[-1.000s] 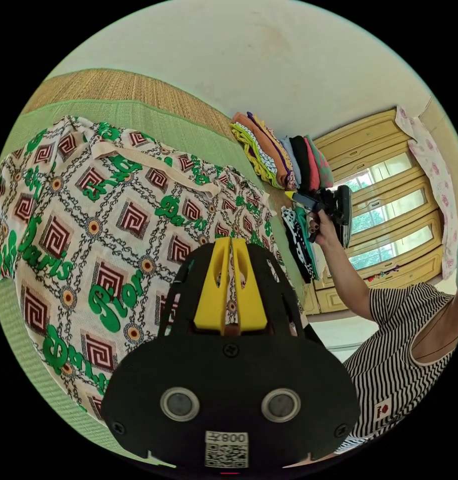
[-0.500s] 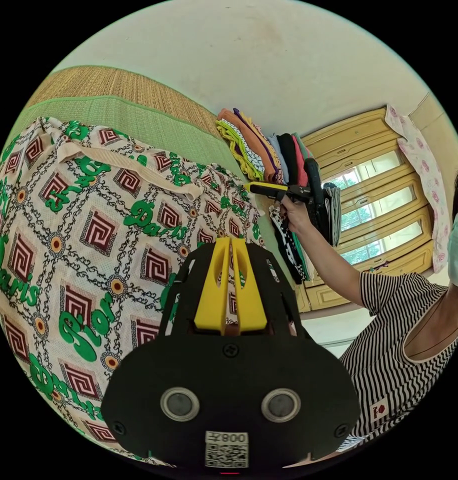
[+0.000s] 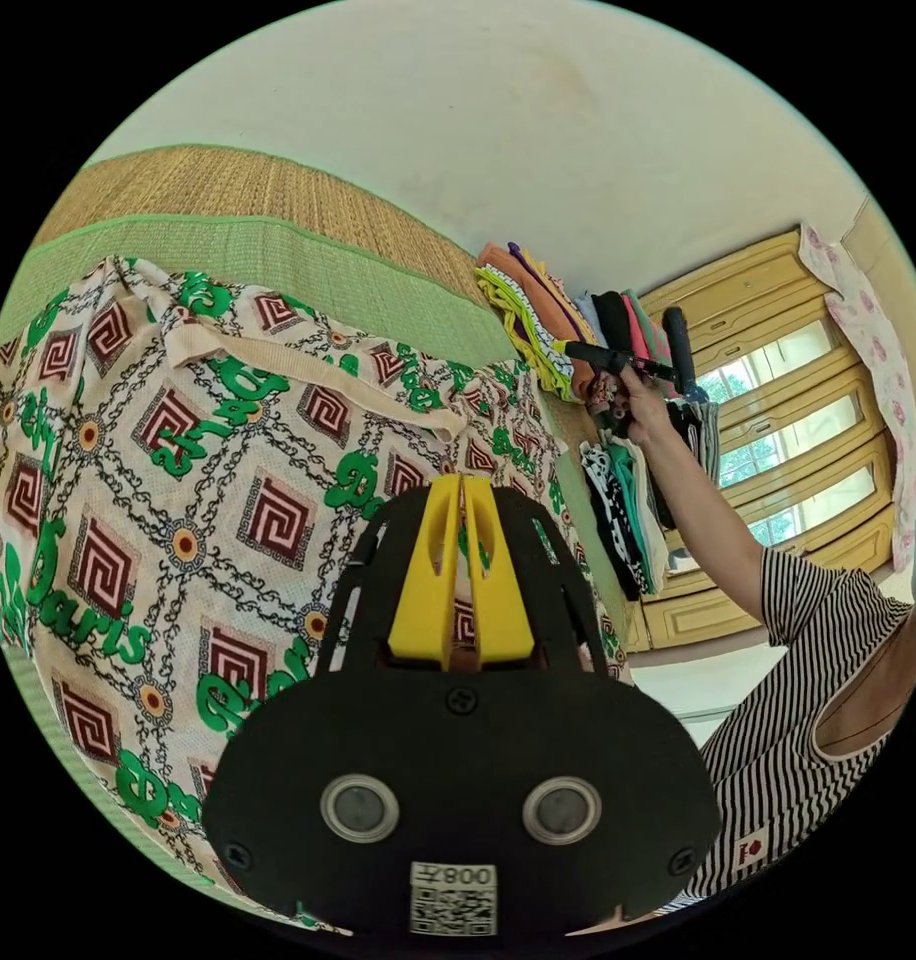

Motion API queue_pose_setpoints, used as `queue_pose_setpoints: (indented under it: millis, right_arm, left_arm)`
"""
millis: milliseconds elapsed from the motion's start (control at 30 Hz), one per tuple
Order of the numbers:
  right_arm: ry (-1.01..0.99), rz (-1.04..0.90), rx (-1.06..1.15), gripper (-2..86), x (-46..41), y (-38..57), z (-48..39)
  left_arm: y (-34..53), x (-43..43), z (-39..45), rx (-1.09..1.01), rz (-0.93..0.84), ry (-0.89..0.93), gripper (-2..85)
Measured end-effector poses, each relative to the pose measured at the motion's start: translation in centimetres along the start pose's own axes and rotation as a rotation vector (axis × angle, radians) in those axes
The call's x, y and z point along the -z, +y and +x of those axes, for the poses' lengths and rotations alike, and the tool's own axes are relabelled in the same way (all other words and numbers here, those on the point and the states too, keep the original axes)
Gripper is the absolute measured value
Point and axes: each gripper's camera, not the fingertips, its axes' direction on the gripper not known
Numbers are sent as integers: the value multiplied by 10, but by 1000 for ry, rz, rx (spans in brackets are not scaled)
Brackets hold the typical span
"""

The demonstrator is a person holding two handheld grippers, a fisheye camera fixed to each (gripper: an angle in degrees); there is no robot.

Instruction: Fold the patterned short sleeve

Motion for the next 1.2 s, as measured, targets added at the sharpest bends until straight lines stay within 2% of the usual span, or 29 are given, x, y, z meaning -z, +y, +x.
queue_pose_setpoints:
  millis: [133,333,467,667,900,1100,1200]
  right_arm:
    - [-157,60,285,72,3,30,-83]
    - [-57,6,705,83,-33,41,-187]
    - [-6,-1,773,63,-46,37,-199]
    - [22,-30,738,15,-57,17,-186]
    - [-21,138,464,21,-12,-62,-111]
    - [-116,-19,227,60,-47,-117,-43]
    - [-190,24,176,62,-44,-103,-23]
  left_arm:
    - [-16,12,-11,51,35,-40,20]
    - [-39,30,-20,90,62,-21,26]
    - [-45,38,-20,72,44,-30,27]
    - [-55,52,-23,82,51,-27,26]
    - [-95,86,-15,13,133,-85,24]
    - [-128,94,-29,50,69,-214,22]
    - [-123,107,-29,37,81,-235,20]
